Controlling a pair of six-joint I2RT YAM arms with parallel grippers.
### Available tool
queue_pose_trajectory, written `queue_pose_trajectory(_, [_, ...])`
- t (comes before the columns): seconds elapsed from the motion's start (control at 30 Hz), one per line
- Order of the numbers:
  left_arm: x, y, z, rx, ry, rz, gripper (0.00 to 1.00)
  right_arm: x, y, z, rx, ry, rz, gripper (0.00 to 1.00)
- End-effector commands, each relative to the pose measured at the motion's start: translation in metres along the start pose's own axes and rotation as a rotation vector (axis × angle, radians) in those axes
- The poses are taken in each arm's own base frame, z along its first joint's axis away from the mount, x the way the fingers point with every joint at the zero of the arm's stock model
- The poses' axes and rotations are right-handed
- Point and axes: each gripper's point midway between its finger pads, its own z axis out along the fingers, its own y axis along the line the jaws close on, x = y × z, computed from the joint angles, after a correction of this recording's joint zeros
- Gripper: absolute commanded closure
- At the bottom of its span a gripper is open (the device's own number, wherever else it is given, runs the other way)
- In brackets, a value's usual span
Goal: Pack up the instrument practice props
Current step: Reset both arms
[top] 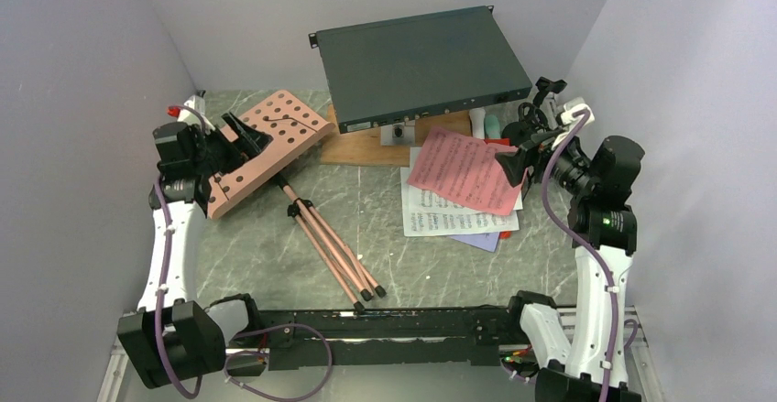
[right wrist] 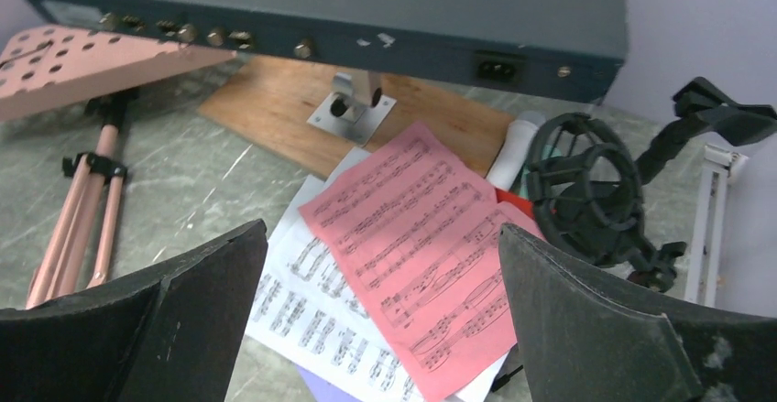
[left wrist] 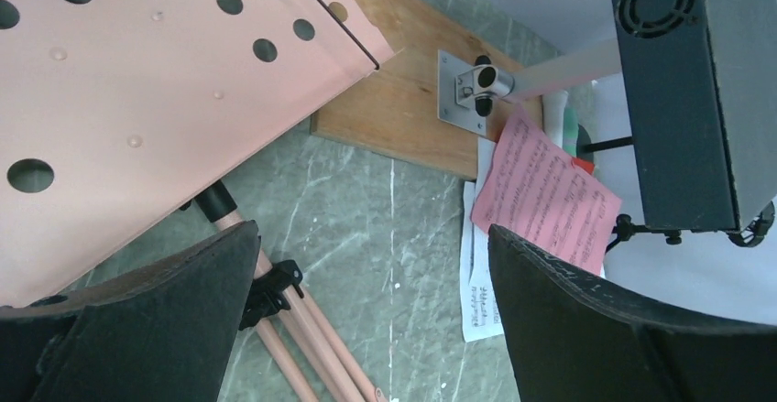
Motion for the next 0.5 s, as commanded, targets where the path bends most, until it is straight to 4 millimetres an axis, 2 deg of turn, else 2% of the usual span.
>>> queue_pose_trajectory(0.0, [-0.011,-0.031,-0.013,0.121,-0.029,0.046,0.01,-0.018,-0.022,0.008,0.039,-0.09,0.035,0.0])
queue_pose_trajectory(0.13, [-0.01,-0.025,-0.017,0.076,-0.042,0.065,0.0,-0.009,-0.035,0.009,0.1,-0.099,0.105,0.0])
queue_pose_trajectory(0.3, [-0.006,-0.017,-0.033,0.026,-0.077,0.206,0.01,0.035,-0.06,0.015,0.222,-0.044,0.144,0.0])
queue_pose_trajectory(0.33, [-0.005,-0.016,-0.036,0.017,-0.088,0.224,0.0,0.039,-0.066,0.014,0.26,-0.03,0.163,0.0])
queue_pose_trajectory(0.47, [-0.004,-0.019,-0.038,0.036,-0.091,0.247,0.0,0.033,-0.077,0.011,0.321,-0.02,0.198,0.0])
